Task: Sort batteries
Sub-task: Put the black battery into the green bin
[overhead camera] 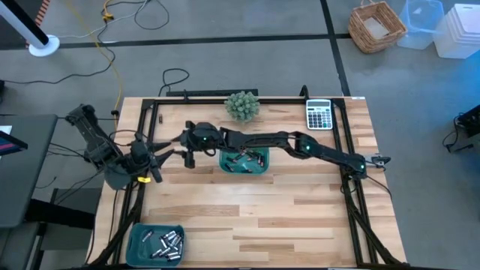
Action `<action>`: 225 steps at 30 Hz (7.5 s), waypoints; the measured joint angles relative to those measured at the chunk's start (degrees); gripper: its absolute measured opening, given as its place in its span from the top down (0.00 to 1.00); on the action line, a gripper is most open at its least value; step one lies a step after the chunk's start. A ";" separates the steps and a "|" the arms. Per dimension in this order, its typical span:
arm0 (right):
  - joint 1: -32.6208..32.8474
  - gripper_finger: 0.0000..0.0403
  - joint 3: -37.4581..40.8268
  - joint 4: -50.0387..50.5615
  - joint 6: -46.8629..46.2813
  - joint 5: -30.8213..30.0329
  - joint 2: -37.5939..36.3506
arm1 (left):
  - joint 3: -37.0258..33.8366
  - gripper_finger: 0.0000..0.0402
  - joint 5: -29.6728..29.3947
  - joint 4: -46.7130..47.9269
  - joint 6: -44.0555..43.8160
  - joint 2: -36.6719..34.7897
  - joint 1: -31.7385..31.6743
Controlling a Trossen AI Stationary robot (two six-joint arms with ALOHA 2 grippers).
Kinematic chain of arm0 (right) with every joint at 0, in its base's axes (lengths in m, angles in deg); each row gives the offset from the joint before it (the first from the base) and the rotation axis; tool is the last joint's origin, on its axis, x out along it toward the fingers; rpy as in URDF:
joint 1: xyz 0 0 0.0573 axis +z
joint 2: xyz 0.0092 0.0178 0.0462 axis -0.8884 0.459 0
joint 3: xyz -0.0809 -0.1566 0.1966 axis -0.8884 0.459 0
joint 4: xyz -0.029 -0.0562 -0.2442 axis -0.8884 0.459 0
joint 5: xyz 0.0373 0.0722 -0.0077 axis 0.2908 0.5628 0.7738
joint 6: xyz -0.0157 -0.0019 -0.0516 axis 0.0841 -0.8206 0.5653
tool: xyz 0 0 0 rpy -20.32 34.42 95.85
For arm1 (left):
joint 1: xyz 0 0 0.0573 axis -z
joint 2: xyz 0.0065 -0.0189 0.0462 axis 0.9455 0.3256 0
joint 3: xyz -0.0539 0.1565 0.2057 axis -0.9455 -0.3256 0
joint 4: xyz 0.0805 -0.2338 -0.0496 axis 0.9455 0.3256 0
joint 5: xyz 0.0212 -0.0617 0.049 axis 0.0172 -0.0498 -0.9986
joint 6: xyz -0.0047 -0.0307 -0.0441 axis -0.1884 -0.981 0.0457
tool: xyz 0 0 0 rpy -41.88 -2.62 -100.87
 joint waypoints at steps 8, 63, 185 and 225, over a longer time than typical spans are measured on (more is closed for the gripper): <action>-0.97 0.53 27.38 -23.71 -2.16 -0.38 -14.01 | -0.02 0.69 -0.78 0.16 0.50 -0.11 1.51; -6.73 0.55 112.08 -52.64 -5.38 -24.24 -74.95 | 4.52 0.68 46.21 6.93 3.06 36.95 -93.96; -8.39 0.55 112.03 -55.22 -4.13 -24.22 -74.92 | -11.41 0.64 30.67 -20.33 -29.62 45.70 -84.72; -8.18 0.55 112.03 -53.58 -3.46 -24.13 -74.79 | -11.41 0.46 26.19 -30.19 -31.41 57.57 -90.32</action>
